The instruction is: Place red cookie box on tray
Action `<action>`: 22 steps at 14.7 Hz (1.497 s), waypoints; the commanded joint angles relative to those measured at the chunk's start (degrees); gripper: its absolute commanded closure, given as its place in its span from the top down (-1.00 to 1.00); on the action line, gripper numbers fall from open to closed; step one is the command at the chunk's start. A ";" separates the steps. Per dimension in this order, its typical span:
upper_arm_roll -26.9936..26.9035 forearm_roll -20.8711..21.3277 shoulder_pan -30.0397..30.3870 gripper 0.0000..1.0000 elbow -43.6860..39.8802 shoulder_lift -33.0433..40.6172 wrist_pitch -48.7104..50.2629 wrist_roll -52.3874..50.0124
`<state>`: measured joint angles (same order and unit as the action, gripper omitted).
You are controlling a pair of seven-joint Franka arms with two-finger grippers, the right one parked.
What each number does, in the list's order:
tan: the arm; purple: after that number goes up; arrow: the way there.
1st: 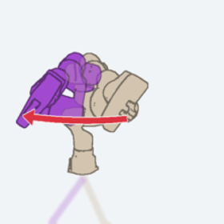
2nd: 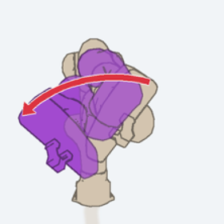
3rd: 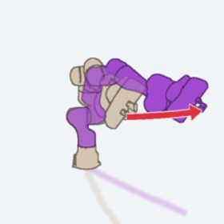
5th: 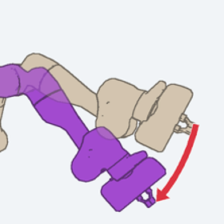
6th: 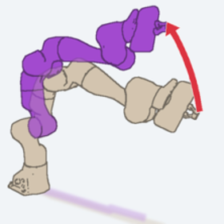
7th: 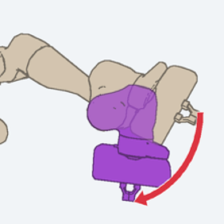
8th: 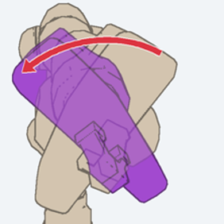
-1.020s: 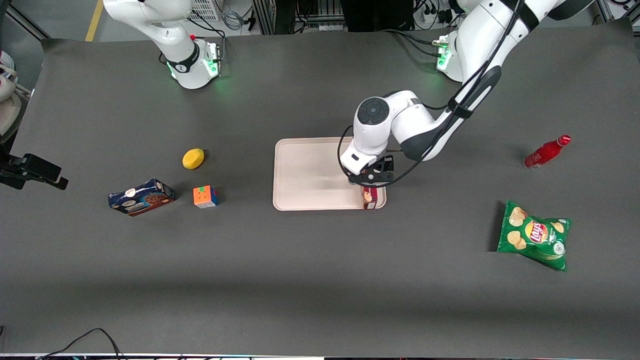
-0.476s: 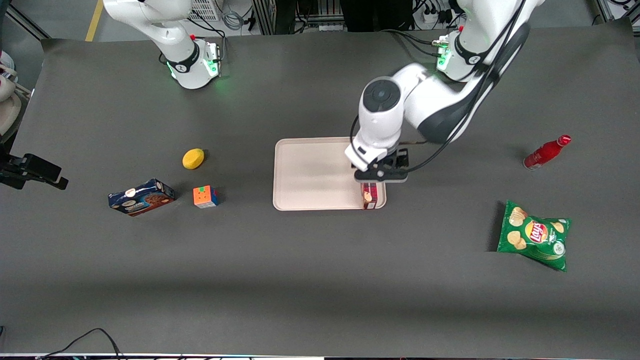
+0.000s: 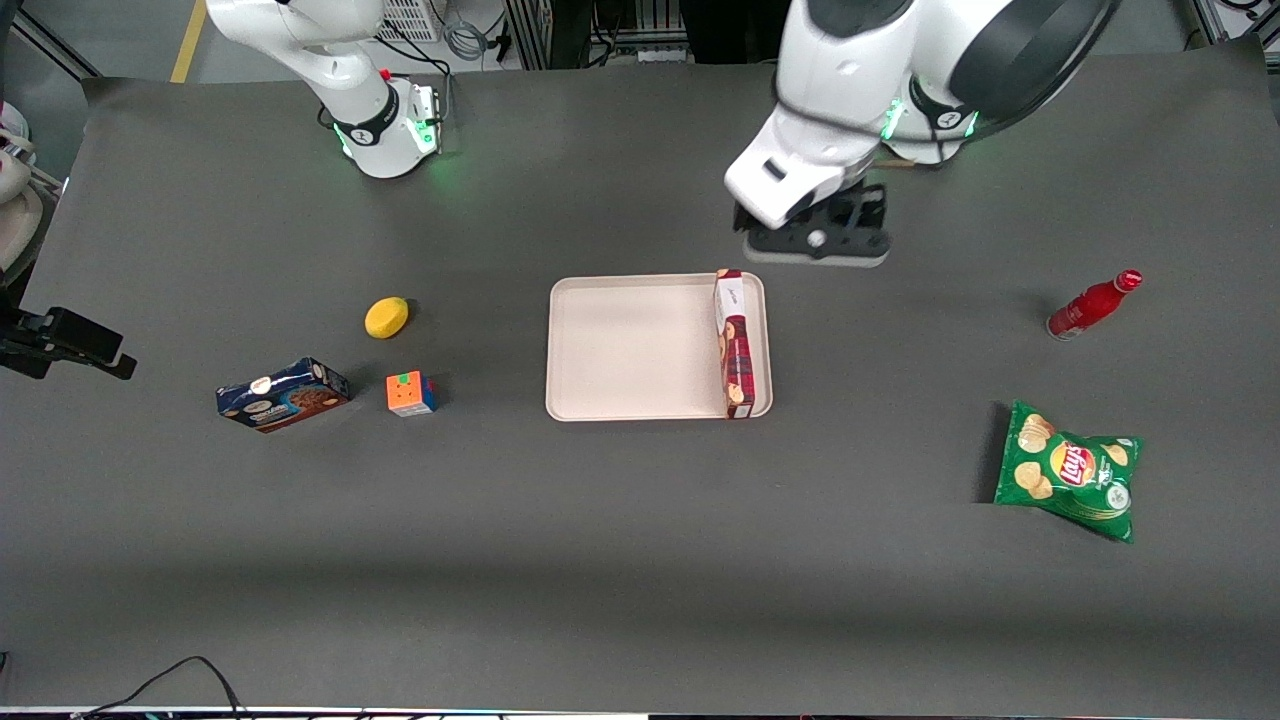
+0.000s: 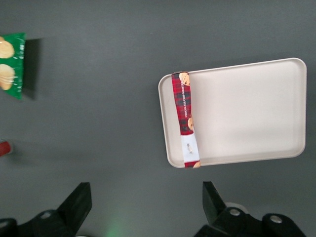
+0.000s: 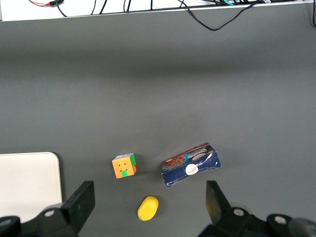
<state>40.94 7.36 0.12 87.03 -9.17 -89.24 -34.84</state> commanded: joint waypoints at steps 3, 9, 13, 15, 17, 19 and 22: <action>-17.61 -7.80 -0.03 1.00 1.20 11.18 5.82 23.18; -31.96 -7.80 -0.12 1.00 11.57 19.63 3.55 32.37; -33.03 -7.63 -0.12 1.00 11.59 19.55 3.28 33.87; -33.03 -7.97 -0.03 1.00 11.15 19.02 3.02 33.87; -33.03 -7.54 -0.03 1.00 10.45 16.66 1.89 33.87; -33.12 -7.45 0.06 1.00 10.18 14.19 -1.27 33.70; -33.12 -7.54 0.06 1.00 9.65 13.66 -1.81 33.43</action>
<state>8.31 0.21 0.54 97.21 4.84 -90.40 -1.92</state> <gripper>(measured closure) 0.000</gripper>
